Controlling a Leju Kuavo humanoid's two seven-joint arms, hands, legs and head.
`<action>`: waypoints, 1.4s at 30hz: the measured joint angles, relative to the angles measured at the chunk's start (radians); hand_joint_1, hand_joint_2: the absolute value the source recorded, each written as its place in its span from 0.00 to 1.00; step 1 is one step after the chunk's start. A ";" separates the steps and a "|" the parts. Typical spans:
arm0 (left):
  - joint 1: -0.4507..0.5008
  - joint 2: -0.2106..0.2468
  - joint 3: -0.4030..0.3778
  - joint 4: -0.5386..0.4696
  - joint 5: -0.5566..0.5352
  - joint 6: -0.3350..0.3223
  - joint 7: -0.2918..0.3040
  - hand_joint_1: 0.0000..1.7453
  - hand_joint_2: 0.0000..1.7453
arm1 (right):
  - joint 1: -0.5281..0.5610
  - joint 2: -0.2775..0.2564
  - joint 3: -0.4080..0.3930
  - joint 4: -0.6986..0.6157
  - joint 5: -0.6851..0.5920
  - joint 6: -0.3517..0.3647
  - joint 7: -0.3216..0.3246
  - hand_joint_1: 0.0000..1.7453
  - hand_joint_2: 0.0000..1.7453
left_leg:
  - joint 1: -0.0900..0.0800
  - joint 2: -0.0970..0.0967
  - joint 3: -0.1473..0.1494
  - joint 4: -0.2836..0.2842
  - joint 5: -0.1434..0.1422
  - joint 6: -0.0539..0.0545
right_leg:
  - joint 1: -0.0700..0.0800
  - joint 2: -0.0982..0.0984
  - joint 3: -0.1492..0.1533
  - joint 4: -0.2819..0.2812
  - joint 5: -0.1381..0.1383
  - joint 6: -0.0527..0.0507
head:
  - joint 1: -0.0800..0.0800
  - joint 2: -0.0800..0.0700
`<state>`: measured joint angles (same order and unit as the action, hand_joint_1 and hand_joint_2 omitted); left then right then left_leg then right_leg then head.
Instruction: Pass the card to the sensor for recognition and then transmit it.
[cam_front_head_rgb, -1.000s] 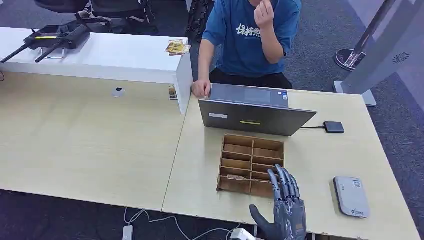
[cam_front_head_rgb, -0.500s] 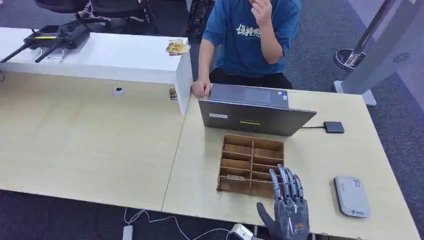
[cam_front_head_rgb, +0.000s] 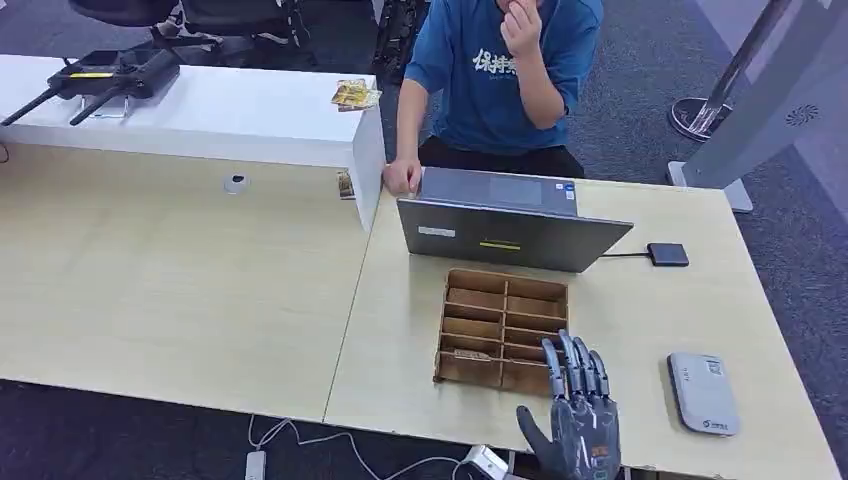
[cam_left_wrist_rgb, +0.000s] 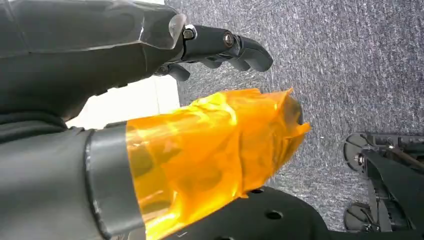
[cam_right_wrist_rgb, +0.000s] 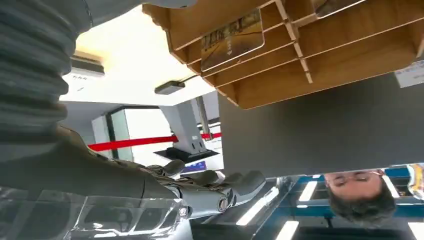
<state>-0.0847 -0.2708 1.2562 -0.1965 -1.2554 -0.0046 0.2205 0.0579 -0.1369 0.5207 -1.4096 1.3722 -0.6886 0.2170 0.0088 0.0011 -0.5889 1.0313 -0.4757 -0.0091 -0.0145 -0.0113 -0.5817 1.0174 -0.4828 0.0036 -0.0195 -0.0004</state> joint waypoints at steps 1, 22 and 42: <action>0.000 0.000 0.000 0.000 -0.001 0.000 0.000 0.00 0.00 | 0.000 0.000 0.000 0.001 0.002 0.005 0.007 0.00 1.00 | 0.000 0.000 0.000 0.000 0.000 0.000 | 0.000 0.000 0.000 0.000 0.000 0.000 | 0.000 0.000; -0.002 0.000 0.000 0.000 -0.005 -0.006 0.007 0.00 0.00 | -0.069 -0.016 0.027 0.012 -0.048 0.147 0.041 0.00 1.00 | 0.000 0.000 0.000 0.000 0.000 0.000 | 0.000 0.000 0.000 0.000 0.000 0.000 | 0.000 0.000; -0.003 0.000 0.000 0.000 -0.006 -0.012 0.007 0.00 0.00 | -0.147 -0.028 0.062 0.010 -0.119 0.209 0.037 0.00 1.00 | 0.000 0.000 0.000 0.000 0.000 0.000 | 0.000 0.000 0.000 0.000 0.000 0.000 | 0.000 0.000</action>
<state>-0.0878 -0.2708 1.2562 -0.1965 -1.2615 -0.0168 0.2277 -0.0893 -0.1648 0.5829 -1.3993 1.2535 -0.4791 0.2545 0.0088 0.0011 -0.5889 1.0313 -0.4755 -0.0091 -0.0145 -0.0113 -0.5816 1.0176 -0.4827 0.0036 -0.0195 -0.0004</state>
